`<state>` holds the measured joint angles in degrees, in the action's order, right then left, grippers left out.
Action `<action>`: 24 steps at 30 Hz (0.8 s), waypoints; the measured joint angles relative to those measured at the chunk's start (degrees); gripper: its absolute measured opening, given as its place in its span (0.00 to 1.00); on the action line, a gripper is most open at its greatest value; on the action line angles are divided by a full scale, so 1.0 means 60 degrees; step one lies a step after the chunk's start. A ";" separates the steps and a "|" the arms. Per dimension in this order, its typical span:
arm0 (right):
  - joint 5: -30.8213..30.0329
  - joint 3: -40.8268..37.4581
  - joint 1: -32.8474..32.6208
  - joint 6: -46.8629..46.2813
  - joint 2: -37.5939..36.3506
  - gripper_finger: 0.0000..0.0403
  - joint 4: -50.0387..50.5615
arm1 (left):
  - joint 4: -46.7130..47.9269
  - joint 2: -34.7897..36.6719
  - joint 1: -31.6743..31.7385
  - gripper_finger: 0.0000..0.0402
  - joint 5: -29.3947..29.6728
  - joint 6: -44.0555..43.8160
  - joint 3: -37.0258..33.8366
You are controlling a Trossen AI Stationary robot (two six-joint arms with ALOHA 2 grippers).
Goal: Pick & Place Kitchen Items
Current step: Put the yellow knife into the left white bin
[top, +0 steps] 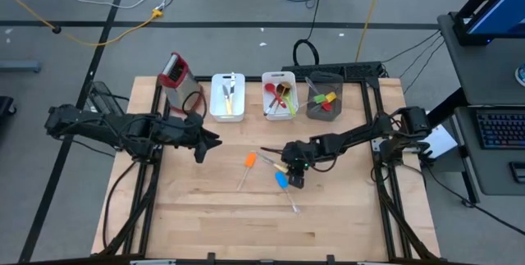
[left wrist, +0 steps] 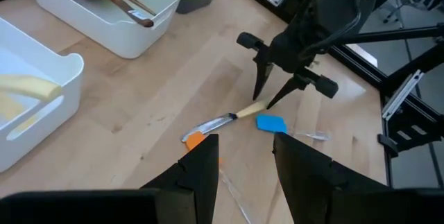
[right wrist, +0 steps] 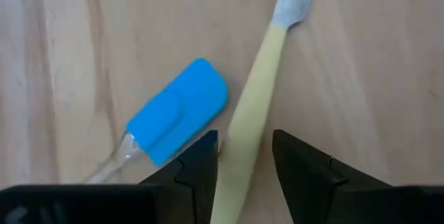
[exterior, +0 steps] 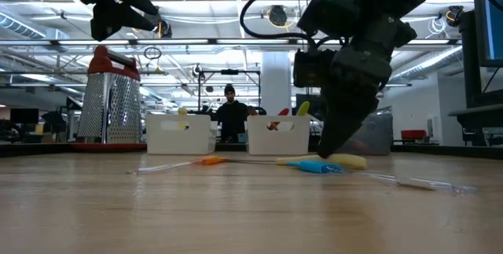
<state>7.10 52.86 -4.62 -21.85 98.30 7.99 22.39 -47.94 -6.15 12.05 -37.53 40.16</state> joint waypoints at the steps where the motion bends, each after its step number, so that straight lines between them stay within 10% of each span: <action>1: -0.0107 -0.0003 -0.0003 -0.0003 -0.0043 0.32 0.0054 | 0.0000 0.0000 0.0000 0.35 0.0000 0.0035 0.0000; 24: -0.1792 0.0030 -0.0087 -0.1254 0.0902 0.29 0.1065 | 0.0017 -0.0007 0.0000 0.35 -0.0535 0.0467 0.0000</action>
<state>-3.65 53.04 -5.15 -29.37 103.72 14.38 22.50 -47.99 -6.15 8.84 -34.73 40.16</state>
